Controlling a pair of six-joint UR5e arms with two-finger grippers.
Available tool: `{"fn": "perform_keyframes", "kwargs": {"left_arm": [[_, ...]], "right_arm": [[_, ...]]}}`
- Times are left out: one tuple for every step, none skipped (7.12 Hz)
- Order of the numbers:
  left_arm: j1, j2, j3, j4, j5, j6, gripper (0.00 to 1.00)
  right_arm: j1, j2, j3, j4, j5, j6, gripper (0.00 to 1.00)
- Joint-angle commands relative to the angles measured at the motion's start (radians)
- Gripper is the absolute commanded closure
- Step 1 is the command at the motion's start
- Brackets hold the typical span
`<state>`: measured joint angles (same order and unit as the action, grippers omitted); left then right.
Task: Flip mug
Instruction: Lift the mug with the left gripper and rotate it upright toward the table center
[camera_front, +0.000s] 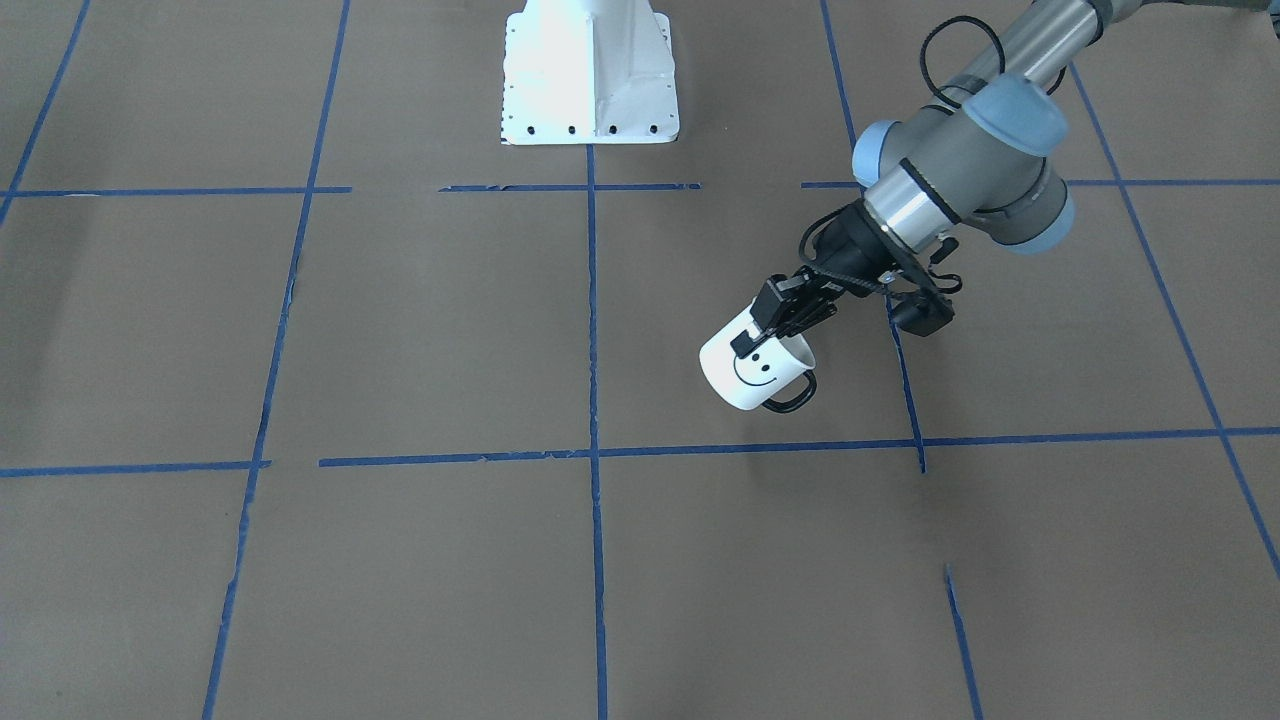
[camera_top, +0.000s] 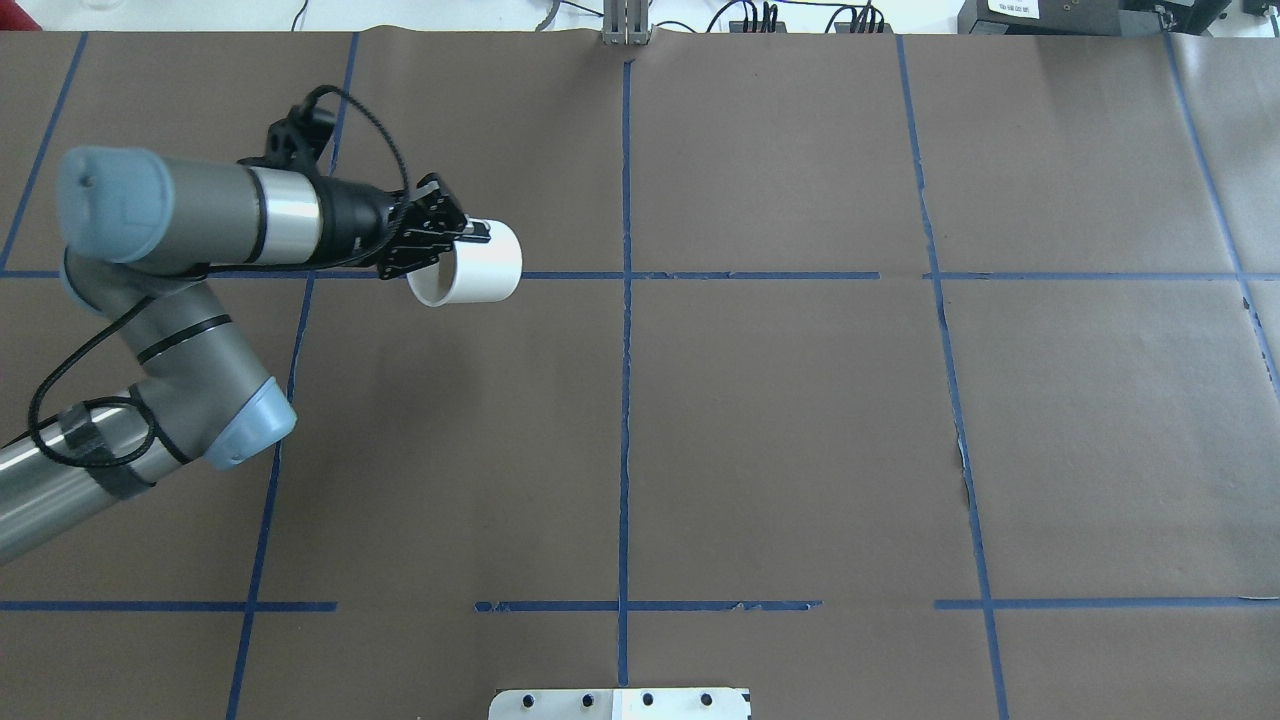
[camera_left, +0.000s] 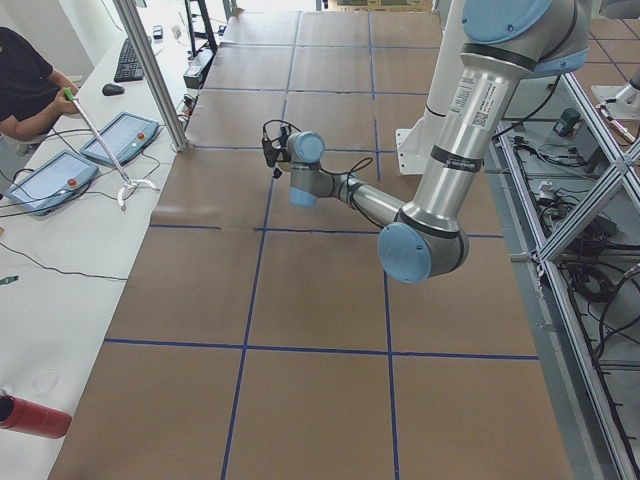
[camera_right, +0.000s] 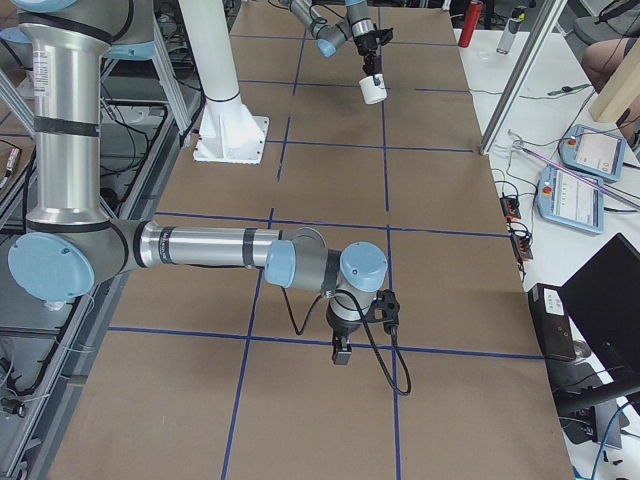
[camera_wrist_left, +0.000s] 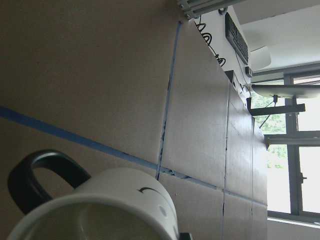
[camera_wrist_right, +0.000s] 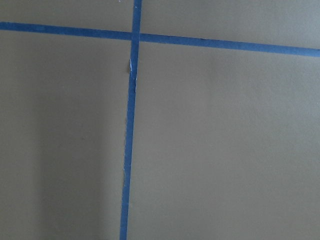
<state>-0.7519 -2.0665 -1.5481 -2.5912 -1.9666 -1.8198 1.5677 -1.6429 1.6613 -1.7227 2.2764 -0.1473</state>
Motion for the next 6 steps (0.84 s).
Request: {"fn": "perform_keyframes", "kwargs": {"left_arm": [[0.055, -0.221, -0.013, 0.547, 0.017, 0.161, 1.0], [0.131, -0.31, -0.007, 0.745, 0.149, 0.187, 1.0], [0.204, -0.36, 0.017, 0.84, 0.235, 0.194, 1.0], [0.221, -0.47, 0.125, 0.943, 0.236, 0.194, 1.0], [0.229, -0.579, 0.263, 1.029, 0.238, 0.198, 1.0], [0.252, -0.592, 0.296, 1.061, 0.236, 0.323, 1.0]], "right_arm": [[0.0, 0.0, 0.0, 0.0, 0.0, 0.0, 0.0], [0.0, 0.0, 0.0, 0.0, 0.0, 0.0, 0.0], [0.0, 0.0, 0.0, 0.0, 0.0, 0.0, 0.0], [0.0, 0.0, 0.0, 0.0, 0.0, 0.0, 0.0], [0.0, 0.0, 0.0, 0.0, 0.0, 0.0, 0.0], [0.0, 0.0, 0.0, 0.0, 0.0, 0.0, 0.0]]}}
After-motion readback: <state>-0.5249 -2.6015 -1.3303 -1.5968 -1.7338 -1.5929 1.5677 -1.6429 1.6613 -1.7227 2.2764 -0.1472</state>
